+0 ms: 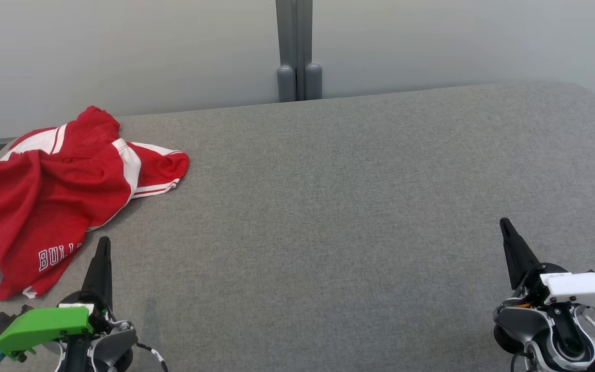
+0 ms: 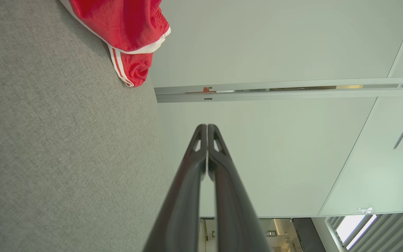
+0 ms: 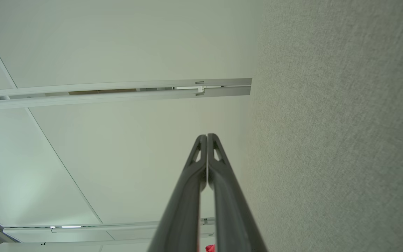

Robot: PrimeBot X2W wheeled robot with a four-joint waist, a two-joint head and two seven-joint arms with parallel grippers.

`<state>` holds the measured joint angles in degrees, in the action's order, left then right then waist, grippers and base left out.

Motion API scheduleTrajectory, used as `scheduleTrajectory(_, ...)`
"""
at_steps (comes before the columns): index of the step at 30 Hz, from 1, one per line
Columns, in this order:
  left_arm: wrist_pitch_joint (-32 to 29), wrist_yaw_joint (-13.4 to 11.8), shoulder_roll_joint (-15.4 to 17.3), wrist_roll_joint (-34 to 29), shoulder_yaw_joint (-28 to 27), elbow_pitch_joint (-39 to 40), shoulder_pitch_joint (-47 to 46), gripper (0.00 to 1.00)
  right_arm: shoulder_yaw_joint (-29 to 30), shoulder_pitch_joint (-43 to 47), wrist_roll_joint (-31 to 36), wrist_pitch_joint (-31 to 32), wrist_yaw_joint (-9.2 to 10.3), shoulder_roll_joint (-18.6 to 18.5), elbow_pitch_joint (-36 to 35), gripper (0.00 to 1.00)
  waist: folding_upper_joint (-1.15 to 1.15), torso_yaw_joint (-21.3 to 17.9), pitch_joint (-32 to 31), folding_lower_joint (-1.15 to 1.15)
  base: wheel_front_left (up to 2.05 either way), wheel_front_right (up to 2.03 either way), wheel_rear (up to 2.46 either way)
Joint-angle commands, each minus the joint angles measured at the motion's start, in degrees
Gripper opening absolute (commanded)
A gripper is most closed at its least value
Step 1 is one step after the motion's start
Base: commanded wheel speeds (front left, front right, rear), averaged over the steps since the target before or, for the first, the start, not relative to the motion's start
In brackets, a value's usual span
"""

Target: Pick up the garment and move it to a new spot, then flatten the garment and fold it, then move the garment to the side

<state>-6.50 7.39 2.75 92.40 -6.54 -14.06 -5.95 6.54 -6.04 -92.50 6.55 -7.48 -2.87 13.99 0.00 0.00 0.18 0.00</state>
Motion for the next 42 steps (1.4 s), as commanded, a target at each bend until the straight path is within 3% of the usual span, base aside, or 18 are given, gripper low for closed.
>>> scheduleTrajectory(1,-0.2,0.3,0.2,0.0,-0.1,0.1,-0.6,0.00,0.0,-0.4,0.2,0.1,-0.02,0.0,0.1,0.00,0.00,0.0,0.0,0.00,0.00,0.00,0.00)
scheduleTrajectory(2,0.1,0.0,0.0,0.0,0.1,-0.1,0.1,1.00,0.0,0.1,0.0,-0.1,0.00,0.0,0.2,1.00,0.00,0.0,0.0,0.00,0.00,0.00,0.00)
scheduleTrajectory(17,3.5,-0.2,-0.3,-3.9,2.1,0.3,2.4,1.00,-1.5,2.1,3.4,-3.5,0.01,0.4,1.0,1.00,0.00,0.0,0.0,0.00,0.00,0.00,0.00)
scheduleTrajectory(42,9.3,-6.0,-0.1,-30.0,8.4,7.4,3.2,1.00,-3.1,2.9,29.5,-9.3,0.00,0.2,-5.0,1.00,0.00,0.2,0.4,0.00,0.00,0.00,0.00)
